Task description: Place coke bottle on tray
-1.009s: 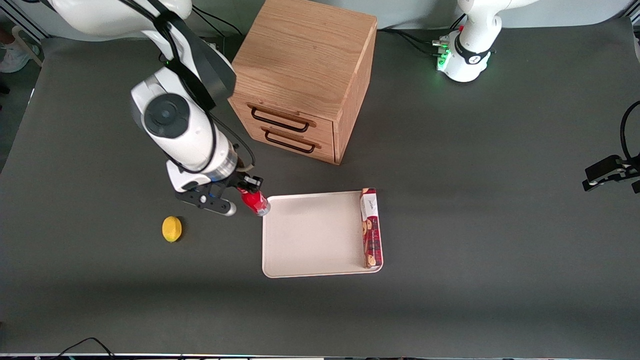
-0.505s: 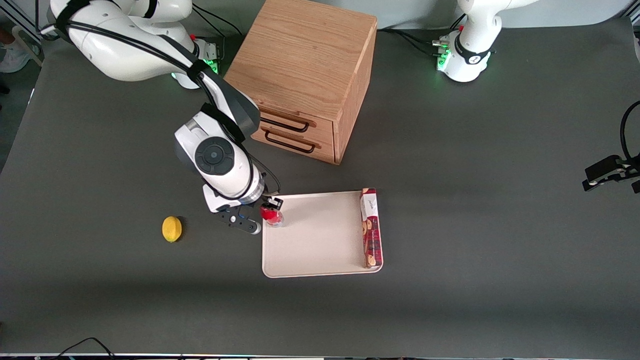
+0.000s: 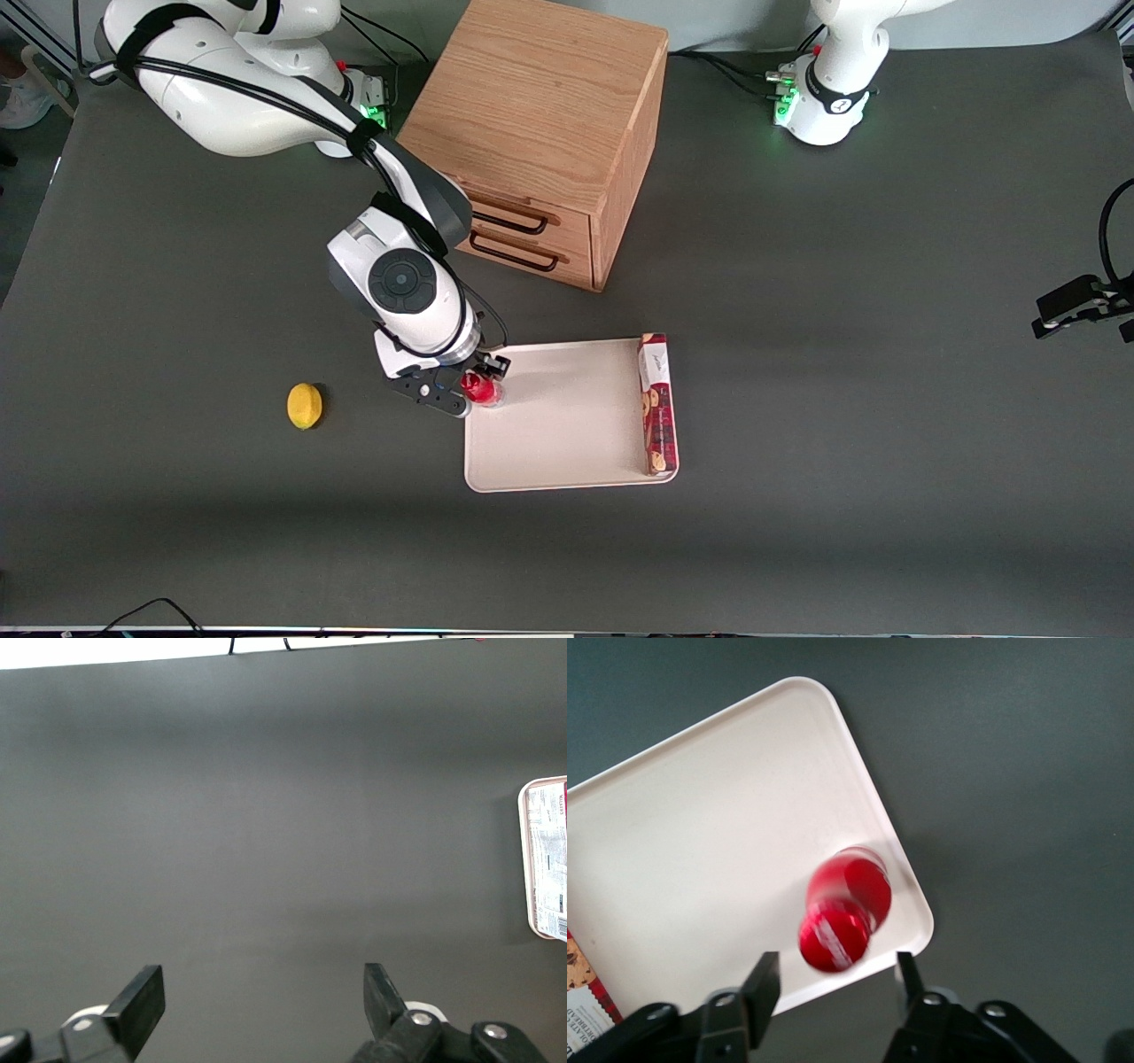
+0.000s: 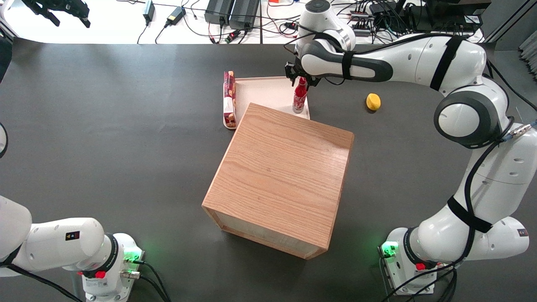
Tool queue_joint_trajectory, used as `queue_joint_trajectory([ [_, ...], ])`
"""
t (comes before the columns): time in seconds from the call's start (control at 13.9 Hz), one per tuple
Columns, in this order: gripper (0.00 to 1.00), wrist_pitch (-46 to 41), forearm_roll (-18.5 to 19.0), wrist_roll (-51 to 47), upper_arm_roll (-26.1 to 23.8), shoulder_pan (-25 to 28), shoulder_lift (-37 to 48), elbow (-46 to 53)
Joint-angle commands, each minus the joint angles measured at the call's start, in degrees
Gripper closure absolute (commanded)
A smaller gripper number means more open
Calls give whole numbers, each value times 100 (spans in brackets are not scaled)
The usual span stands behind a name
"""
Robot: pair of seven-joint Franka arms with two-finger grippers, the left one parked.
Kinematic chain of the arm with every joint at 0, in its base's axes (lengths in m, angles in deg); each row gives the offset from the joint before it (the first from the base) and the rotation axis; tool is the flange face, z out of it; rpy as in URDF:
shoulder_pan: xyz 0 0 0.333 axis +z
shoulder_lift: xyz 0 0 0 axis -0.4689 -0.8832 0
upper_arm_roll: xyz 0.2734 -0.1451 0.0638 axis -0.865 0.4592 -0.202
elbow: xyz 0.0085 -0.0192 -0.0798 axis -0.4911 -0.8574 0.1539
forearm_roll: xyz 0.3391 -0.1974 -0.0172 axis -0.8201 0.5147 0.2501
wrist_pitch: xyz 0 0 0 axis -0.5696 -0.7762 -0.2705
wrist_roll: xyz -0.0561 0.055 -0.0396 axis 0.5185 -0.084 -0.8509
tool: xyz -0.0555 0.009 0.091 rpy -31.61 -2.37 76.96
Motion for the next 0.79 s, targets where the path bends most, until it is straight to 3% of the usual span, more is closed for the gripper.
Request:
queue_joint_trajectory([
  [0.0,0,-170,167,-182,-164,32,95,188],
  [0.43,0,-2364,27,413,-525,-21,1157,1593],
  [0.58,0,-3077,-604,1404,-412,-56,1841,1927],
  [0.72,0,-3928,-887,2571,244,-83,2684,1955],
])
